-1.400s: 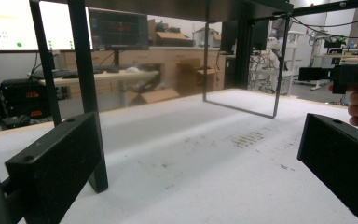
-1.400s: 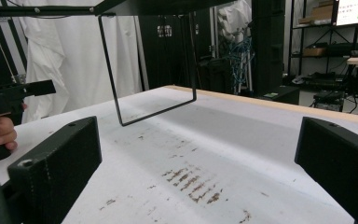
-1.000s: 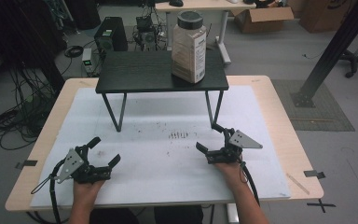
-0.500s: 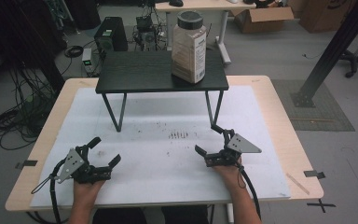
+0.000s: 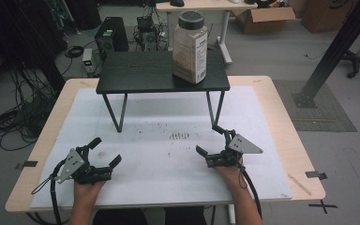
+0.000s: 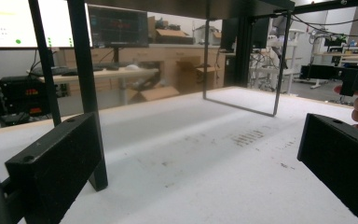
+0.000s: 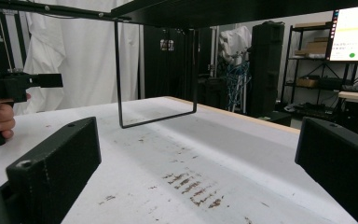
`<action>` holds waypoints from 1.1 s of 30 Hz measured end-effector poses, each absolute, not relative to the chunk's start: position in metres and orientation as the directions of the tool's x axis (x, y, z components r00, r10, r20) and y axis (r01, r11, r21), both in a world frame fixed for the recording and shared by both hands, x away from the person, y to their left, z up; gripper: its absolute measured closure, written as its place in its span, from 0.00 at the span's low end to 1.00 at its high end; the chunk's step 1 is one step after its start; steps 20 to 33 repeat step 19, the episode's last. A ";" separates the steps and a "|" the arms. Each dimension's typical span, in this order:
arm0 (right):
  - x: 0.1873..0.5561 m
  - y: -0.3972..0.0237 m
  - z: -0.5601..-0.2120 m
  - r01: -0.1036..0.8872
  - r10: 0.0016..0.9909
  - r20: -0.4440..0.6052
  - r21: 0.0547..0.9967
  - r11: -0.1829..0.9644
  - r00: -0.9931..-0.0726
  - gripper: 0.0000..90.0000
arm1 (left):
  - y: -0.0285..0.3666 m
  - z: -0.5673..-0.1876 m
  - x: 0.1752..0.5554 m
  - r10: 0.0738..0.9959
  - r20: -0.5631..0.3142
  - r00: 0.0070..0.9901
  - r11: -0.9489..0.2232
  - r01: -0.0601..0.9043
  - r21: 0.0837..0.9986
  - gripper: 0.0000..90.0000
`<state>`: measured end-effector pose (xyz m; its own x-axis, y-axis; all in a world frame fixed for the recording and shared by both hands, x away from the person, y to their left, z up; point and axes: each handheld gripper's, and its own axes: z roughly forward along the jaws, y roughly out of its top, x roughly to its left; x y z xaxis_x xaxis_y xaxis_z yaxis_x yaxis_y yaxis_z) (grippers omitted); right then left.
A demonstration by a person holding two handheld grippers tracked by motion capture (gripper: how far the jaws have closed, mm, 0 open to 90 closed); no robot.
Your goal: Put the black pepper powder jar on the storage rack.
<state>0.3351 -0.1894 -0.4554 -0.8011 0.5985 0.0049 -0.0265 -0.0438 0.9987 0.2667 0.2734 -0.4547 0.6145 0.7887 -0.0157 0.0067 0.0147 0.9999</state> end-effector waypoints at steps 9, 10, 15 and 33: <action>0.335 -0.189 -0.455 -0.027 0.599 0.005 0.999 -0.044 -0.801 0.00 | 0.273 -0.455 0.267 0.788 -0.017 0.615 0.015 0.007 1.000 0.00; 0.335 -0.189 -0.455 -0.027 0.599 0.005 0.999 -0.045 -0.801 0.00 | 0.273 -0.455 0.267 0.788 -0.016 0.615 0.016 0.007 1.000 0.00; 0.335 -0.190 -0.455 -0.026 0.599 0.007 0.999 -0.047 -0.800 0.00 | 0.273 -0.455 0.267 0.788 -0.016 0.615 0.016 0.006 1.000 0.00; 0.335 -0.190 -0.455 -0.025 0.600 0.009 0.998 -0.049 -0.800 0.00 | 0.273 -0.455 0.266 0.788 -0.013 0.616 0.015 0.002 1.000 0.00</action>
